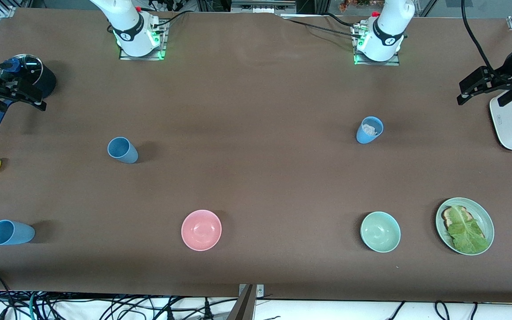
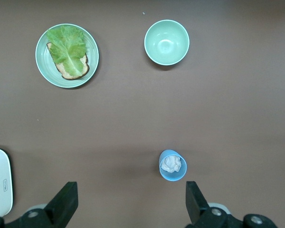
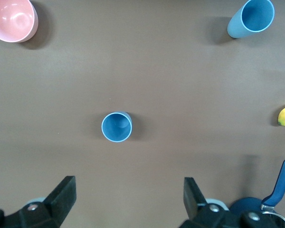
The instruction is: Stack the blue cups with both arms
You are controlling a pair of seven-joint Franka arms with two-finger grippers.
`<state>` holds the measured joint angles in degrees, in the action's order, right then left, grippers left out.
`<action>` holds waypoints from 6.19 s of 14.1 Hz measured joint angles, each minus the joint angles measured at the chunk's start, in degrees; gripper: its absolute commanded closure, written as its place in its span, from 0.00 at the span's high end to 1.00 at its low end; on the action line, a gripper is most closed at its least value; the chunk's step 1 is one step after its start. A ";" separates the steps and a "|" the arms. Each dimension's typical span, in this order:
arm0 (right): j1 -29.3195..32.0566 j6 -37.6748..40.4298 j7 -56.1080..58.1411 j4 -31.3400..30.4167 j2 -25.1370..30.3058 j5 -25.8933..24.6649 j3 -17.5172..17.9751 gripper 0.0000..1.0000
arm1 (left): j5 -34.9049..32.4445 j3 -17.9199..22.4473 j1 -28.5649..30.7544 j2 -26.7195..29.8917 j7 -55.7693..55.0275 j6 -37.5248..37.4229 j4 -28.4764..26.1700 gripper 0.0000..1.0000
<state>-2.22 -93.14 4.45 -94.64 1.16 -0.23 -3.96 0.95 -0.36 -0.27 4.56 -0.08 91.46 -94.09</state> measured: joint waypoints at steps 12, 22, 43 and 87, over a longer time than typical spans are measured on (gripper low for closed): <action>0.00 -0.02 -0.02 0.00 0.00 0.00 0.00 1.00 | 0.00 -0.28 -0.02 -0.60 0.00 0.00 0.14 1.00; 0.00 -0.02 -0.02 0.00 0.00 0.00 0.00 1.00 | 0.00 -0.28 -0.02 -0.63 -0.08 0.00 0.17 1.00; 0.00 -0.02 -0.02 -0.01 -0.03 0.00 0.00 1.00 | 0.00 -0.34 -0.11 -17.97 -0.21 19.25 0.10 1.00; -2.52 -38.91 -0.02 -27.34 -17.46 -2.36 0.56 0.00 | 0.00 -5.86 -0.76 -0.47 -7.75 49.57 -53.57 1.00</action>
<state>-4.74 -132.05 4.43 -121.99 -16.30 -2.58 -3.40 0.95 -6.22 -1.02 4.09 -7.83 141.02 -147.67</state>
